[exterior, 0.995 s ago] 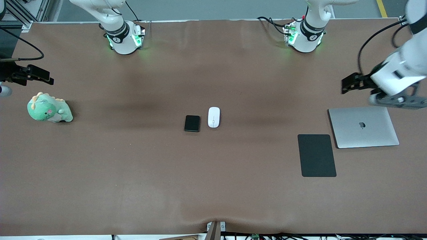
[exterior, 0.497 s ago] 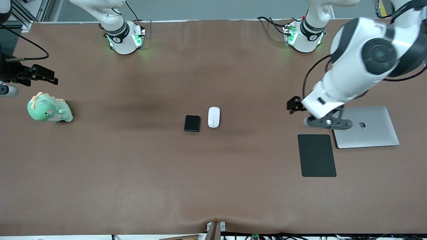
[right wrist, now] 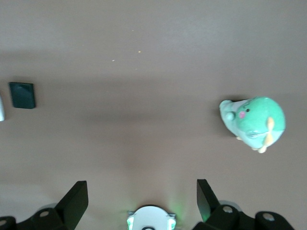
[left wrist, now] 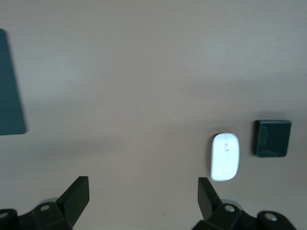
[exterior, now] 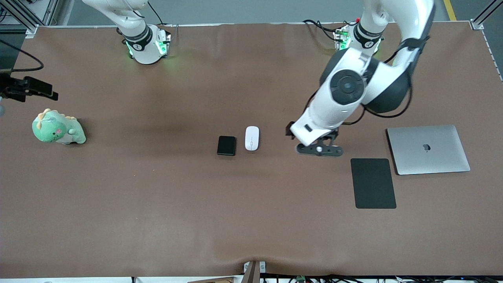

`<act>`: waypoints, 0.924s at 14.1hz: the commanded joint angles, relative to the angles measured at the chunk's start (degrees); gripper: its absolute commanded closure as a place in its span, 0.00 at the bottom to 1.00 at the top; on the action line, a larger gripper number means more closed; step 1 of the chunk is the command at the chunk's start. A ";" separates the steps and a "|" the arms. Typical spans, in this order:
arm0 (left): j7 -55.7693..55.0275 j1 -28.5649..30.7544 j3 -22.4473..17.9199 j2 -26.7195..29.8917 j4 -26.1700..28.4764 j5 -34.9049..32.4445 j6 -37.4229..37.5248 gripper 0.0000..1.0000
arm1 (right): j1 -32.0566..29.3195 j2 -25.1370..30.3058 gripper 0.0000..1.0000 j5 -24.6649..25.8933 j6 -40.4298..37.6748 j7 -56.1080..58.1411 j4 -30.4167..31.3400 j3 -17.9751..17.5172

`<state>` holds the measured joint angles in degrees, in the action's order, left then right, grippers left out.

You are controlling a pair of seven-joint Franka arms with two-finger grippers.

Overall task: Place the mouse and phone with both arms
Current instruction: 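Reach the left gripper over to the white mouse beside the phone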

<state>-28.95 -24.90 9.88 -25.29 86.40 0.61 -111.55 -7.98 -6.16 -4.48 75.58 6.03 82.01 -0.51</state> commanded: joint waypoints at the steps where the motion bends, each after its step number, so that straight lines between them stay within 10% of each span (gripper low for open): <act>1: -3.91 -3.30 -0.74 -7.03 -6.41 -1.04 -3.31 0.00 | -1.60 -4.56 0.00 -4.56 -2.90 0.21 -4.58 1.91; 13: -17.81 -12.89 -0.66 -19.62 -6.34 -13.00 -18.71 0.00 | -1.25 -15.63 0.00 -9.93 3.51 1.01 -5.11 3.33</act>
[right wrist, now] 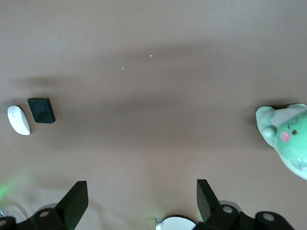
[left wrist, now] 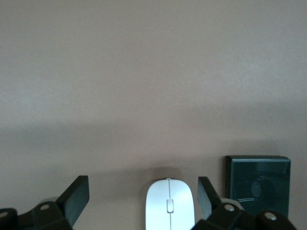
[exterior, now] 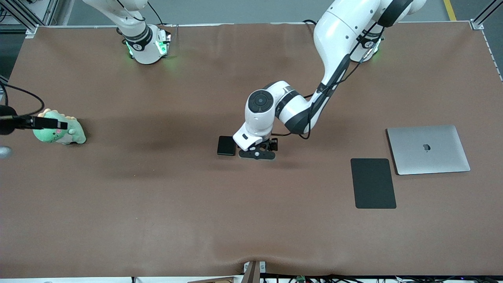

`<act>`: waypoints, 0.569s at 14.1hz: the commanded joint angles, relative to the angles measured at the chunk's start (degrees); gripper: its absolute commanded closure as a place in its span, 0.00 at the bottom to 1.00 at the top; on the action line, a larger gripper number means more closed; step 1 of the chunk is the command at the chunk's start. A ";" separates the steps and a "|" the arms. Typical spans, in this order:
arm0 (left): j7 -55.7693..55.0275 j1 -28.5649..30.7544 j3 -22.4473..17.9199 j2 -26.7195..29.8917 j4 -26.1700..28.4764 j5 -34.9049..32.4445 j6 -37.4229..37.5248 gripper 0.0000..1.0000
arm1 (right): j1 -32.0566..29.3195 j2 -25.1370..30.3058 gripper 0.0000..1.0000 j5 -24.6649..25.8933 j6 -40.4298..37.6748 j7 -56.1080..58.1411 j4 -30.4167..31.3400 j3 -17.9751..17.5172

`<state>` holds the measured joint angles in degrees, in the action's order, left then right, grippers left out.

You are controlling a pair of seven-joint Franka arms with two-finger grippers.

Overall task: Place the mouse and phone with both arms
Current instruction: 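Grasp the white mouse with the left gripper while the right gripper reaches the phone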

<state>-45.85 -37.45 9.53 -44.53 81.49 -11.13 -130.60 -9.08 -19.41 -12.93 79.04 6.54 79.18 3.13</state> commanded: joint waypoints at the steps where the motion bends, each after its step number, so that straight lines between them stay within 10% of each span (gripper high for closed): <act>1: -0.99 -0.52 0.14 -1.25 -1.25 -1.26 0.44 0.00 | -0.33 -3.17 0.00 -1.92 1.02 0.49 -2.10 -0.32; 8: -3.80 -4.65 0.32 -5.13 0.06 -1.17 0.97 0.00 | 2.84 -4.40 0.00 -2.80 4.63 -0.57 1.59 -4.61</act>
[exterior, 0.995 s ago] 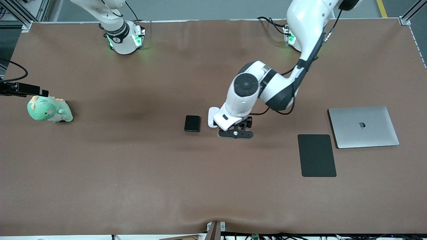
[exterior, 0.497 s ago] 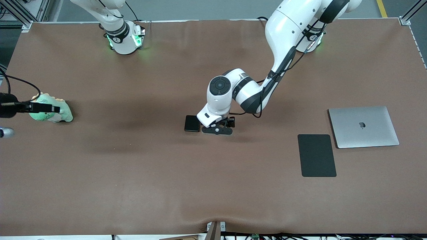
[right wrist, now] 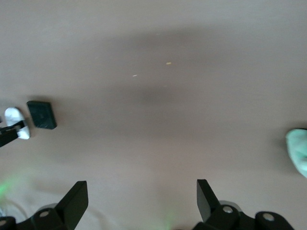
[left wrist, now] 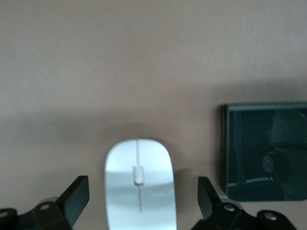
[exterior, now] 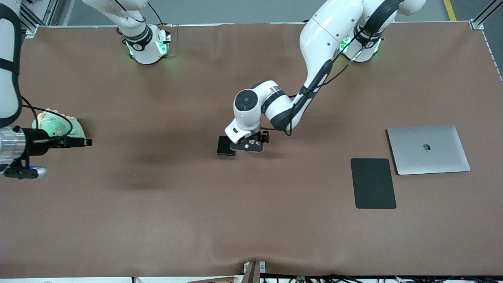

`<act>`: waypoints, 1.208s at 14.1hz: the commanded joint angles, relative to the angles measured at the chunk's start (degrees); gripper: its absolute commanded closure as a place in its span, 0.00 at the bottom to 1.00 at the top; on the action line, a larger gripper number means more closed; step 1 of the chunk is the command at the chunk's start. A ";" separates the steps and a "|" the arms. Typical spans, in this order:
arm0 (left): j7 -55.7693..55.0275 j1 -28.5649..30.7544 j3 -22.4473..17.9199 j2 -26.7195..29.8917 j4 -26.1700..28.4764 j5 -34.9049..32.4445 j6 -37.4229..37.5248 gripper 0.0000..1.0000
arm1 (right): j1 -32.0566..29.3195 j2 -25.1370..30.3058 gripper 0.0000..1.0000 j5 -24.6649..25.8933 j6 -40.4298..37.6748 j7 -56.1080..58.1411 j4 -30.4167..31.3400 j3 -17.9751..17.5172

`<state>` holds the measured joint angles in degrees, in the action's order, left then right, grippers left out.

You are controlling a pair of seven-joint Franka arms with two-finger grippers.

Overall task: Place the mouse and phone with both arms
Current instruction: 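Grasp the white mouse with the left gripper while the right gripper reaches the phone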

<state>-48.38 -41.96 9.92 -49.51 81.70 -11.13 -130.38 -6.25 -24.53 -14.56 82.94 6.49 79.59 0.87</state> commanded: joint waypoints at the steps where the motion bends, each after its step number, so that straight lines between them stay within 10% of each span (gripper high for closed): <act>1: -1.28 -0.14 -0.16 -0.15 0.56 -1.26 0.74 0.00 | 0.10 0.80 0.00 -1.18 1.34 -1.56 1.27 -4.45; 4: -1.28 -0.23 -0.07 -0.15 0.92 -1.26 0.74 0.00 | -0.07 0.80 0.00 -0.39 3.01 -14.97 2.24 -10.51; 5: -1.28 -0.23 -0.07 -0.07 1.18 -1.17 0.74 0.18 | -0.60 0.71 0.00 0.14 3.71 -17.20 3.02 -12.71; 7: -1.46 -0.14 -0.07 0.29 1.80 -1.17 1.61 0.90 | -0.69 1.41 0.00 1.54 8.00 -20.45 6.79 -16.76; 8: -1.37 -0.05 -0.07 0.55 1.80 -1.17 2.84 1.00 | -1.04 1.59 0.00 2.24 10.64 -22.99 8.81 -18.87; 17: 5.02 13.81 0.01 10.30 1.89 -1.17 11.89 1.00 | -0.96 0.98 0.00 8.05 39.37 -30.84 26.39 -31.71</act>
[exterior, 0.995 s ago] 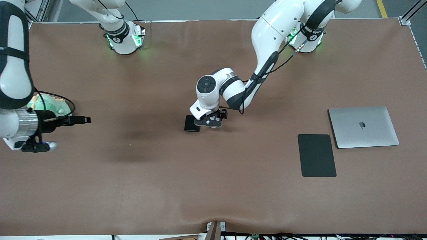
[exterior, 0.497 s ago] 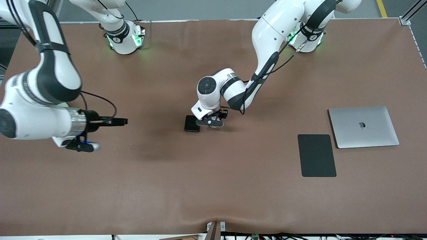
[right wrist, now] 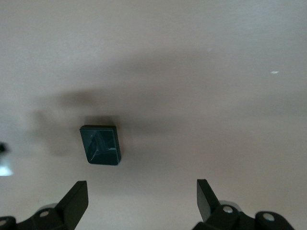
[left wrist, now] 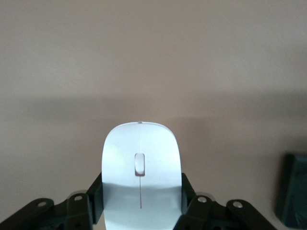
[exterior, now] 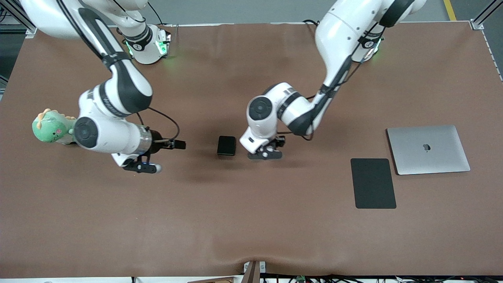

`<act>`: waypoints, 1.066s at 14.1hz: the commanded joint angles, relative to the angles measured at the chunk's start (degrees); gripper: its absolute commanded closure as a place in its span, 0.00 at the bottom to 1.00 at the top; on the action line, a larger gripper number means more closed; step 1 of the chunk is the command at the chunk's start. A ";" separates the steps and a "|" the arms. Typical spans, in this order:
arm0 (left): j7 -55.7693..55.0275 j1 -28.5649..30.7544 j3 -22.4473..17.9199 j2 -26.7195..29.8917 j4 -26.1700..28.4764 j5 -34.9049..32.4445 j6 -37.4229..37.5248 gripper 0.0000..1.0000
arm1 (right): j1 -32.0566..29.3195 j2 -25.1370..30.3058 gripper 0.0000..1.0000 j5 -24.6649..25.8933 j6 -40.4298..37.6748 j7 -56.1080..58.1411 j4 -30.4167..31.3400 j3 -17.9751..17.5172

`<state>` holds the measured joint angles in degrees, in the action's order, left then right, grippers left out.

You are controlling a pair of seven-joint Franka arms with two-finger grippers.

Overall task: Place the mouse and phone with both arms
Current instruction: 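Carry the mouse onto the mouse pad while the right gripper lifts the phone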

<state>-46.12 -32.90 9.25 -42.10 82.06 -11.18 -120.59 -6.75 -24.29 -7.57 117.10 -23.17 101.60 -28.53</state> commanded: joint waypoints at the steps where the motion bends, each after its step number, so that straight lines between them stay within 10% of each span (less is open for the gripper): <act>1: 4.88 7.73 0.77 3.33 1.52 -0.69 2.90 1.00 | 0.50 0.30 0.00 1.16 9.41 -3.79 6.40 -2.67; 9: 29.15 30.77 0.51 3.25 4.60 -1.29 3.17 1.00 | 6.66 -13.31 0.00 28.91 15.96 -34.90 4.49 -8.20; 15: 30.30 34.57 0.33 -1.84 4.25 -5.51 -4.82 1.00 | 10.17 -17.98 0.00 30.07 18.50 -36.42 -0.09 -8.21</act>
<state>-15.69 1.47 9.06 -42.19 86.36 -14.66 -122.66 2.37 -40.24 20.58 134.60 -57.84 103.88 -36.13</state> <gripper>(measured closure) 0.388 0.000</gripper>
